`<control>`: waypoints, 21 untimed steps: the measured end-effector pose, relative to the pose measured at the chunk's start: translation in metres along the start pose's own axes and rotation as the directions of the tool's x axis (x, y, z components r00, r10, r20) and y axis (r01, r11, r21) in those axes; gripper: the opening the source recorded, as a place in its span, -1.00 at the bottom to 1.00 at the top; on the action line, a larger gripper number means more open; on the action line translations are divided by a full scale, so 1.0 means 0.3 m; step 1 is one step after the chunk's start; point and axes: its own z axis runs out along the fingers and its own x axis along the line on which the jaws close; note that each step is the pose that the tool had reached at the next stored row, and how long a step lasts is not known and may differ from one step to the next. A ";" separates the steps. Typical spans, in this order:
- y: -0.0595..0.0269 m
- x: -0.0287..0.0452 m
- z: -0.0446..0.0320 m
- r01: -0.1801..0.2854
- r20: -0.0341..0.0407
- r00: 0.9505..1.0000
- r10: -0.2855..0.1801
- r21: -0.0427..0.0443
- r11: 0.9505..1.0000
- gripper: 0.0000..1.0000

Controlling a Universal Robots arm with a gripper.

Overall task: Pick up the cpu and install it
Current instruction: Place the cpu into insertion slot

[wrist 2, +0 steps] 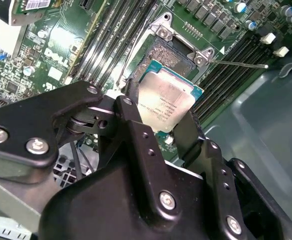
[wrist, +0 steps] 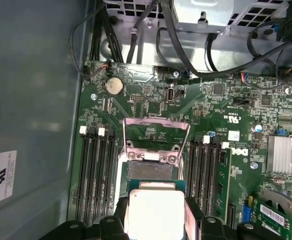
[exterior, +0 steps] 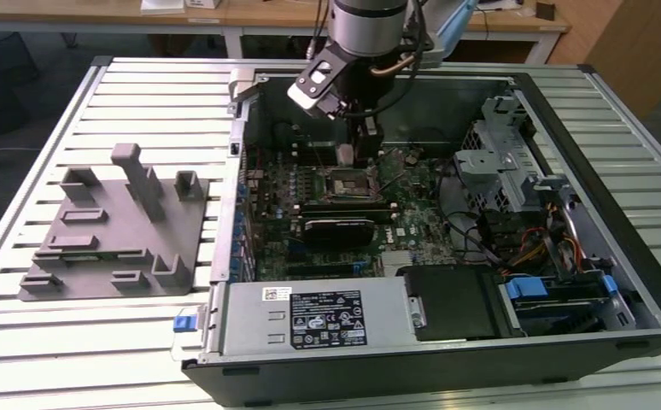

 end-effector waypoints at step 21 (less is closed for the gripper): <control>-0.003 0.013 0.097 -0.012 0.000 1.000 0.012 0.000 1.000 0.05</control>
